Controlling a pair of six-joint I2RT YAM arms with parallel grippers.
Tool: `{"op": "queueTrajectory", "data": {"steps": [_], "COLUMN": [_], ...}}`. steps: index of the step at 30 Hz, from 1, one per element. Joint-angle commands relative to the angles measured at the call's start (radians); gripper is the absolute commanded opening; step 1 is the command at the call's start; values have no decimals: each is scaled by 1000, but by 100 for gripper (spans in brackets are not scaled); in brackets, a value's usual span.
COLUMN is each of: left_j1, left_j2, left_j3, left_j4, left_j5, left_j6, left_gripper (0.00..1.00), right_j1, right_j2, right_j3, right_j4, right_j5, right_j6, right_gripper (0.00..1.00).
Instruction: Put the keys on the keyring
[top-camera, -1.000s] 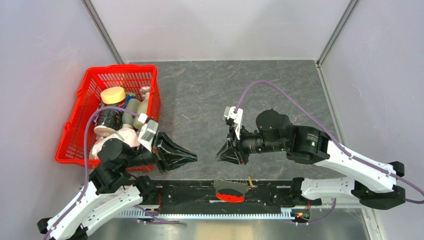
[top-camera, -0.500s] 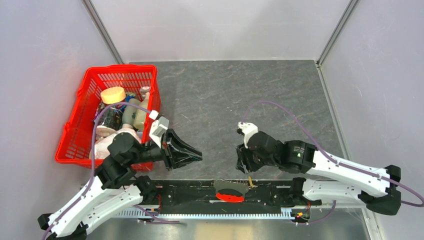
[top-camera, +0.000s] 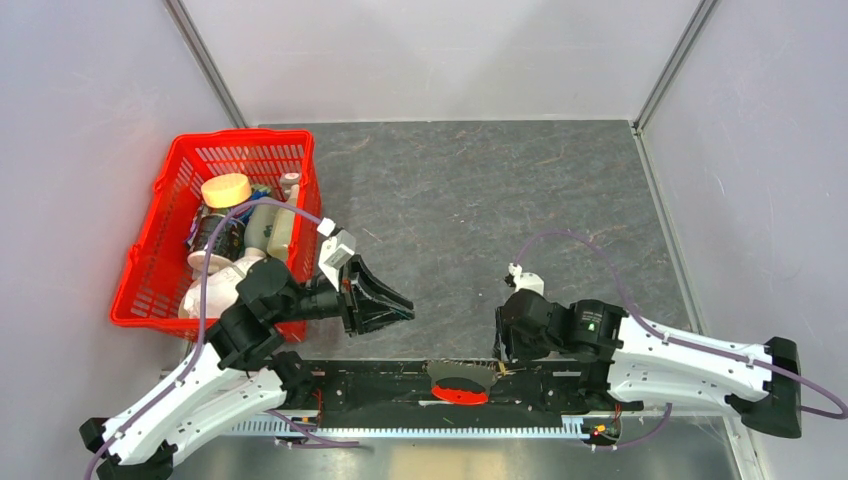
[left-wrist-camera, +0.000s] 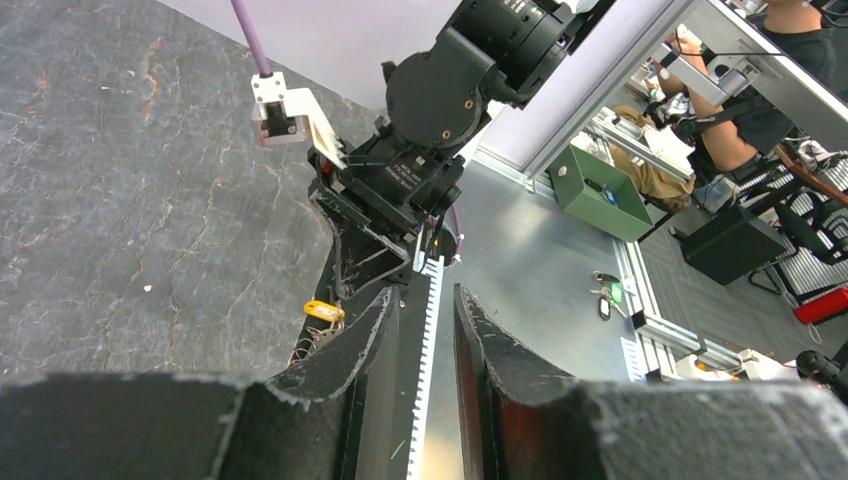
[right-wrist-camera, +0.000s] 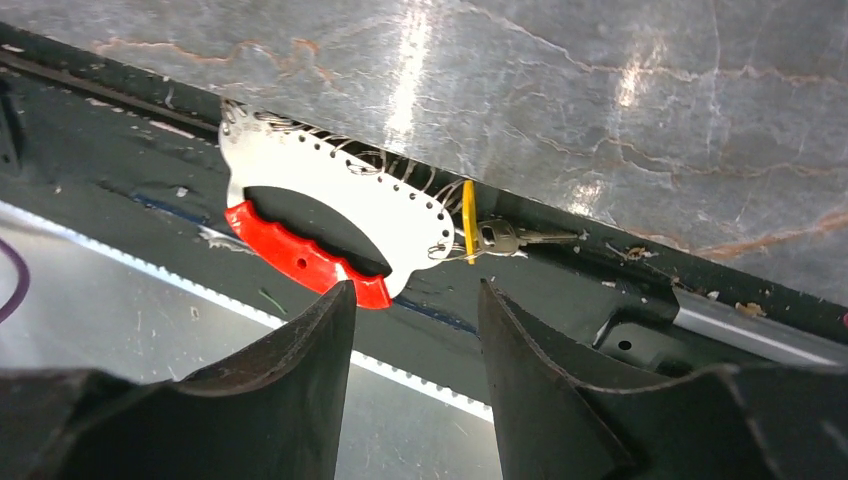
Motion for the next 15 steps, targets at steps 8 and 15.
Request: {"op": "queueTrajectory", "data": {"steps": [8, 15], "left_j1": [-2, -2], "left_j2": [-12, -24], "left_j3": [-20, -25], "left_j4": [60, 55], "left_j5": [12, 7], "left_j6": [-4, -3], "left_gripper": [35, 36], "right_j1": [-2, -2], "right_j2": [108, 132], "right_j3": [-63, -113], "right_j4": [42, 120], "right_j5": [-8, -23], "right_j6": [122, 181], "right_gripper": [57, 57]}}
